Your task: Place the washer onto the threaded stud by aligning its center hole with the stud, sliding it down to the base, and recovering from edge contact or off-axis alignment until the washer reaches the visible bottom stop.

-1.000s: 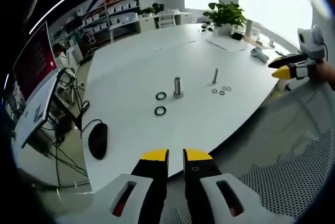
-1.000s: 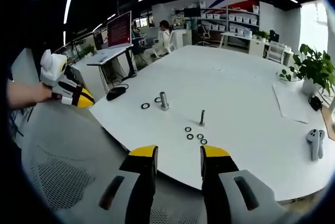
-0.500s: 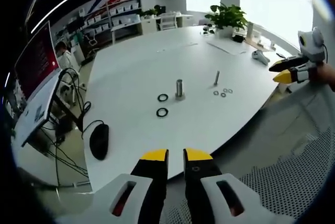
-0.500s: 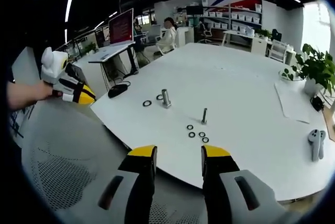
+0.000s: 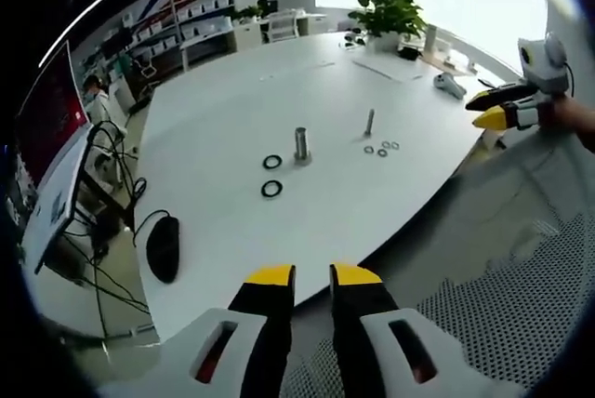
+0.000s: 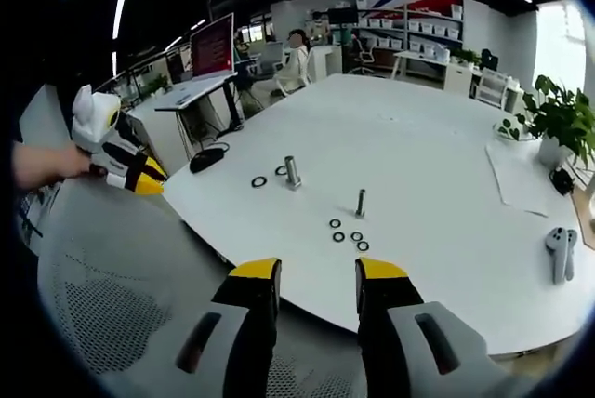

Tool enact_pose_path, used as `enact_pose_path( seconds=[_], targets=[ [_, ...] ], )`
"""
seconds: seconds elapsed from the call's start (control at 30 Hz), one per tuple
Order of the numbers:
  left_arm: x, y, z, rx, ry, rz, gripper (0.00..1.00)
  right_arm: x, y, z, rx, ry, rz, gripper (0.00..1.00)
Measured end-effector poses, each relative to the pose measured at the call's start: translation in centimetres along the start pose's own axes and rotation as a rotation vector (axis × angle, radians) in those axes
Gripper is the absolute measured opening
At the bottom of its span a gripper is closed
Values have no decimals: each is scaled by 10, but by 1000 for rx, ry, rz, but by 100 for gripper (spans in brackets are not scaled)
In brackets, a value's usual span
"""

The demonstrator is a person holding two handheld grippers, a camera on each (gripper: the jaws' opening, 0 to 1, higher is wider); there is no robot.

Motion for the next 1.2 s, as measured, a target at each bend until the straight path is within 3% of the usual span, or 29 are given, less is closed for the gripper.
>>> enact_pose_path(
  seconds=[0.33, 0.5, 0.83, 1.13, 1.2],
  targets=[
    [-12, 6, 17, 64, -21, 80, 16, 0, -1, -2, -9, -4, 3, 35],
    [-24, 23, 21, 10, -25, 107, 17, -1, -3, 0, -1, 15, 22, 35],
    [-75, 47, 35, -20, -15, 150, 26, -1, -2, -1, -3, 17, 10, 35],
    [-116, 65, 51, 26, -7, 212, 29, -3, -3, -2, -3, 15, 13, 35],
    [-122, 68, 54, 62, 3, 203, 29, -3, -3, -2, 0, 15, 13, 34]
  ],
)
Point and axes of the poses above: the point that each gripper's makers call its tool centre point, and the gripper's own axes: x roughly backward along the fingers, z roughly to its left, y roughly out of its top, the point moved 9 cm from there along x, roughly backward along the fingers, and after that the axes turned 2 degrees about z, right-handed, at the moved point
